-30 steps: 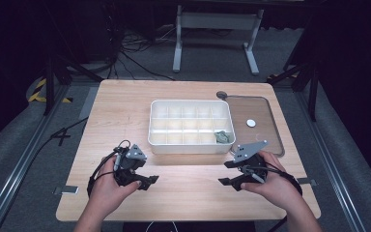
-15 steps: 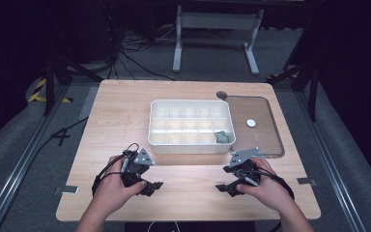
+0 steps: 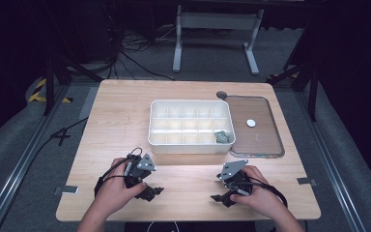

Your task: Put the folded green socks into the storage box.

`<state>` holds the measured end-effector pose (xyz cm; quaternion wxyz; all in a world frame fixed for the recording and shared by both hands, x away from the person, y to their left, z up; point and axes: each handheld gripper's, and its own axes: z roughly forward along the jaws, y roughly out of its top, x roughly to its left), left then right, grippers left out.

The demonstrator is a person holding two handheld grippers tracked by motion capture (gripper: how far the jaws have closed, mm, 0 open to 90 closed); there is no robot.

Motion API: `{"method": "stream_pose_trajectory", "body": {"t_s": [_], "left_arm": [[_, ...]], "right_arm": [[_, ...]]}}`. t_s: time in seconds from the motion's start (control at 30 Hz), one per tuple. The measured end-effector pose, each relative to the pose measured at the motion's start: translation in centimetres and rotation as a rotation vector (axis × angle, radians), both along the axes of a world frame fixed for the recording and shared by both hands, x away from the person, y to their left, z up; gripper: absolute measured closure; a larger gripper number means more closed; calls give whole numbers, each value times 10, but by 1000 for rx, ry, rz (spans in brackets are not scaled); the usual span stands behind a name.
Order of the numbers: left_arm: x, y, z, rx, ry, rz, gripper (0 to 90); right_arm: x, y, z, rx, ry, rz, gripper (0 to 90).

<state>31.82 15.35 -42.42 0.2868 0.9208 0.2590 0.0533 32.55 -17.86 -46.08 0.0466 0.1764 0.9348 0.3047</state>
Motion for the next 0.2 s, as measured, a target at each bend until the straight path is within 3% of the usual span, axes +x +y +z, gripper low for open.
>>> {"method": "stream_pose_trajectory", "body": {"t_s": [0.2], "left_arm": [[1, 2, -8, 12, 5, -1, 177]], "right_arm": [[3, -5, 2, 27, -15, -6, 222]]}}
